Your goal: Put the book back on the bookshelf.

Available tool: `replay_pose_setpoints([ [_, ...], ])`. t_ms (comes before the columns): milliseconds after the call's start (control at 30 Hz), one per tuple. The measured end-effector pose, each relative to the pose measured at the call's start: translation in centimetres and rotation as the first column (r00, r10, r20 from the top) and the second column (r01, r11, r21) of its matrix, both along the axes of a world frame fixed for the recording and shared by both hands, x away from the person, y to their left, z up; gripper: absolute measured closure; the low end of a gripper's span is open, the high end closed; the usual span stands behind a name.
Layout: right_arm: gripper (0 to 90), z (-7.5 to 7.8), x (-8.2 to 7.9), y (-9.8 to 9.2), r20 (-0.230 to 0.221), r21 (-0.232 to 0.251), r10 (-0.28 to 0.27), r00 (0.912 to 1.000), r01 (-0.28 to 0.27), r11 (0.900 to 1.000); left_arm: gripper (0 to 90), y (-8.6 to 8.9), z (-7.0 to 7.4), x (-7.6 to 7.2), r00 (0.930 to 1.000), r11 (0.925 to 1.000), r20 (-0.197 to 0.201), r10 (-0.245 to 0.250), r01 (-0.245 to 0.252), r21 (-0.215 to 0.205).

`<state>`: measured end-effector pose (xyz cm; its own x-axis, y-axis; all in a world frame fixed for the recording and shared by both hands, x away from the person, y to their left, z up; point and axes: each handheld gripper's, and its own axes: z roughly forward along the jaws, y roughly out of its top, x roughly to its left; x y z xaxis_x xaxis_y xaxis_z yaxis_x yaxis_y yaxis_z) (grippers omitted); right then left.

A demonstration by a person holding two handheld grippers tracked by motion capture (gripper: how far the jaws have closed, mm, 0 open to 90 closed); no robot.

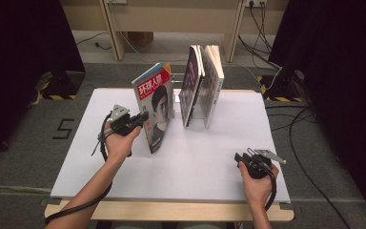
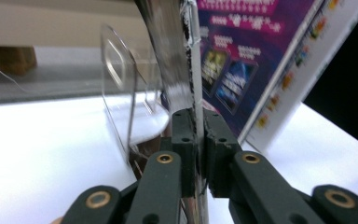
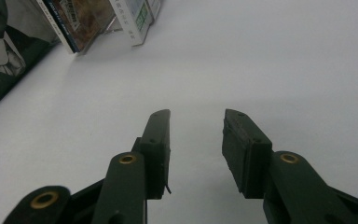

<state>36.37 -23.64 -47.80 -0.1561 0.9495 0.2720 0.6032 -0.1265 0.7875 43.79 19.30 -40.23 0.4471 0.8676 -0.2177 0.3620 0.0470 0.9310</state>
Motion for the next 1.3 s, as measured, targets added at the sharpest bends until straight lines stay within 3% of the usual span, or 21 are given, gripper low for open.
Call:
replay_pose_setpoints([
  [333, 61.9, -0.2, 0.1, -0.1, -0.014, 0.006, 0.0, 0.9999, 0.0, 1.0, 70.1, -0.5, 0.8, 1.2, 0.9998, 0.9997, -0.018, 0.008, -0.008, -0.022],
  [600, 61.5, -0.3, 0.1, -0.1, -0.027, 0.014, 0.004, 0.9996, -0.003, 1.0, 65.0, -0.7, 1.8, 3.1, 0.9963, 0.9982, -0.077, 0.039, -0.042, -0.043],
  [733, 61.5, -0.4, 0.2, -0.1, -0.03, 0.015, 0.005, 0.9995, -0.005, 1.0, 67.0, -1.1, 2.5, 3.5, 0.9965, 0.9982, -0.081, 0.023, -0.027, -0.053],
  [800, 61.4, -0.4, 0.2, -0.1, -0.03, 0.012, 0.007, 0.9995, -0.007, 1.0, 69.8, -1.3, 2.8, 3.6, 0.9978, 0.9991, -0.065, 0.016, -0.019, -0.039],
  [900, 61.3, -0.4, 0.2, -0.2, -0.036, 0.018, 0.008, 0.9993, -0.008, 1.0, 75.6, -1.6, 3.0, 3.6, 0.9965, 0.9992, -0.084, 0.004, -0.007, -0.04],
  [1000, 61.3, -0.5, 0.2, -0.2, -0.035, 0.018, 0.011, 0.9993, -0.011, 1.0, 78.2, -1.8, 3.1, 3.5, 0.9973, 0.9998, -0.073, -0.01, 0.009, -0.019],
  [1300, 61.3, -0.6, 0.3, -0.3, -0.043, 0.019, 0.008, 0.9991, -0.007, 1.0, 81.1, -2.2, 3.6, 4.0, 0.9922, 0.9994, -0.12, -0.034, 0.032, -0.017],
])
